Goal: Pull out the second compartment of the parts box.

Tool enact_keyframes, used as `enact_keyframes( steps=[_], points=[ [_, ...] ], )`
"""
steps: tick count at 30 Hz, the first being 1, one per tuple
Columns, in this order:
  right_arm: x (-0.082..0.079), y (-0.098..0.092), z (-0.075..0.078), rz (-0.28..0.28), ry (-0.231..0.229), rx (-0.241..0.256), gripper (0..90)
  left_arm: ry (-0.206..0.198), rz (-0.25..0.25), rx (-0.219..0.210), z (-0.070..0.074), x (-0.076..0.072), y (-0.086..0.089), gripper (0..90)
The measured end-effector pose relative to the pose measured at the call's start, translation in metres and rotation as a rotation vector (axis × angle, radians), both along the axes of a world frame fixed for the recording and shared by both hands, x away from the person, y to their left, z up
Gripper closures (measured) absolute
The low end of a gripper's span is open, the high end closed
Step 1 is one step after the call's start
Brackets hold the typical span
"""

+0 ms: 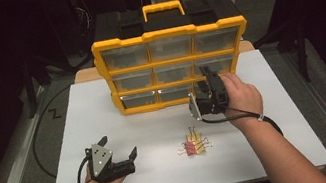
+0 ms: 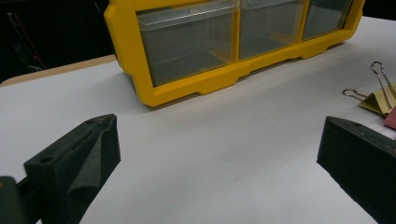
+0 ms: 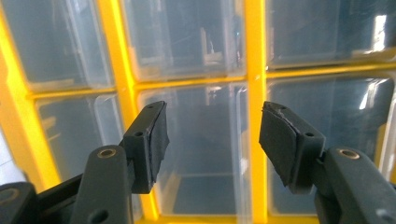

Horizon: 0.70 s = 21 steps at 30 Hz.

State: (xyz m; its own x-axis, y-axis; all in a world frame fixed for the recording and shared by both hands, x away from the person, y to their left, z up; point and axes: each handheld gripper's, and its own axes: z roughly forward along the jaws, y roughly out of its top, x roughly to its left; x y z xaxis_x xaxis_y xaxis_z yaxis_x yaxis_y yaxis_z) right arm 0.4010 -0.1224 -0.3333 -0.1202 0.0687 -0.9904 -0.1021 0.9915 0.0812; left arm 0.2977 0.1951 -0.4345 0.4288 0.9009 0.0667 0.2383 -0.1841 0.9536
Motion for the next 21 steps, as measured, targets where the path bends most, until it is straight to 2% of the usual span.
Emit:
enact_keyframes(
  steps=[1, 3, 8, 9, 11, 14, 21],
  points=[
    [0.000, 0.002, 0.003, 0.004, -0.008, 0.018, 45.6, -0.002, -0.001, -0.001, 0.000, 0.000, 0.000, 0.2],
    [0.000, 0.005, 0.007, 0.011, -0.016, 0.023, 46.4, -0.004, -0.005, 0.000, 0.000, -0.001, -0.001, 0.2],
    [0.000, 0.010, 0.015, 0.019, -0.026, 0.012, 48.0, 0.002, -0.009, 0.001, 0.000, 0.000, -0.001, 0.2],
    [0.000, 0.012, 0.016, 0.017, -0.027, 0.026, 49.3, 0.002, -0.010, 0.000, 0.000, 0.000, -0.001, 0.2],
    [0.001, 0.015, 0.022, 0.032, -0.041, 0.017, 49.7, 0.002, -0.013, 0.000, 0.000, 0.000, -0.001, 0.2],
    [0.002, 0.019, 0.027, 0.027, -0.040, 0.034, 50.5, 0.001, -0.014, -0.003, 0.000, -0.001, -0.001, 0.2],
    [0.007, 0.028, 0.039, 0.033, -0.059, 0.021, 52.6, -0.005, -0.018, -0.010, 0.001, -0.002, -0.001, 0.2]
  ],
)
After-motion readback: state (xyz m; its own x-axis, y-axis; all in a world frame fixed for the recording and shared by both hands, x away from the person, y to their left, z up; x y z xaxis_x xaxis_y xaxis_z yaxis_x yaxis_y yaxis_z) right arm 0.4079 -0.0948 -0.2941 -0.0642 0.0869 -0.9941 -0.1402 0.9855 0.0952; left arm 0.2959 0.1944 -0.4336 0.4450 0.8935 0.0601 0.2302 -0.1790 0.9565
